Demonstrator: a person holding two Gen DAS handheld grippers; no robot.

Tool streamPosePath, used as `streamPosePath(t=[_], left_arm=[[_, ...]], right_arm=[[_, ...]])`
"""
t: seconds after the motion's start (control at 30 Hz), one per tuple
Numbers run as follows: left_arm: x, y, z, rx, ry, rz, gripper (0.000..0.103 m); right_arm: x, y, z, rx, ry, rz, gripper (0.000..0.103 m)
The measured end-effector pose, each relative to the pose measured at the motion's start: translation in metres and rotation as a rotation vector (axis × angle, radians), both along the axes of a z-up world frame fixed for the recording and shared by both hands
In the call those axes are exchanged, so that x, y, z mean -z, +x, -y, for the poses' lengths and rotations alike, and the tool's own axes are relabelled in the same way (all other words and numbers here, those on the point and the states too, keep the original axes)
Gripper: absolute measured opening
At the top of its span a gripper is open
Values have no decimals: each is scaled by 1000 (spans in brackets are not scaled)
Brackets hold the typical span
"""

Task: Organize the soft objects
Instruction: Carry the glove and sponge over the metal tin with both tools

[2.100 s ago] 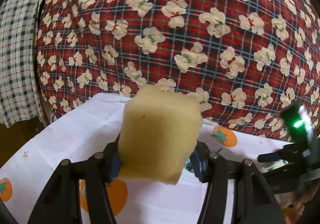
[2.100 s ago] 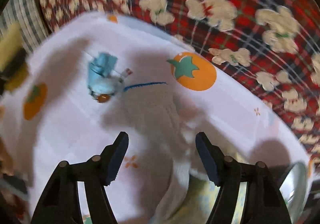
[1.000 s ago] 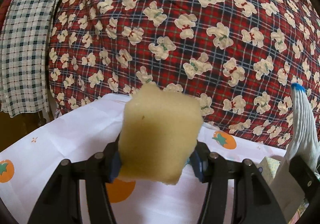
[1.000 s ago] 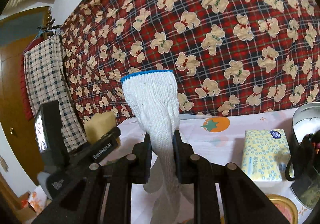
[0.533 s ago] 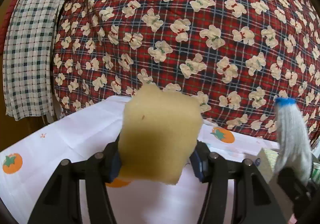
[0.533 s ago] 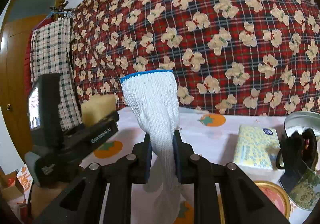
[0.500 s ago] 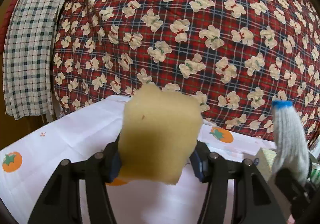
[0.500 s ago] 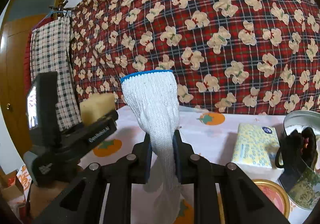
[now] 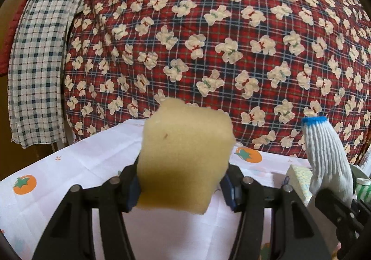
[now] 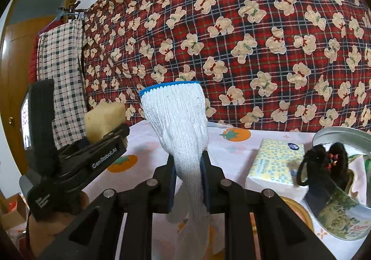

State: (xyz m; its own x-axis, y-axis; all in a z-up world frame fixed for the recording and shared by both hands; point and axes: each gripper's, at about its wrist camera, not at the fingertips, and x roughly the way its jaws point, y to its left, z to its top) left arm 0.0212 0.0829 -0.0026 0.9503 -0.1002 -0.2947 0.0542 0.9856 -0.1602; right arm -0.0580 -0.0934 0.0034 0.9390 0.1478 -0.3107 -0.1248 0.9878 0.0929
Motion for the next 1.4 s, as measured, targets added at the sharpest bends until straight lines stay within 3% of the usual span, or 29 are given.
streamPosePath(t=[0.57,1.0,1.4], left_arm=[[-3,-38,30,24,22,16,57],[-7,-59,69,89,-2,25,57],[-31,-76,120,181,11,75,57]], right_arm=[[-7,-33,50,61,18,36,21],[-16,-59,95,147,11,101,21],[-22,-70,150,250,6,119,21]])
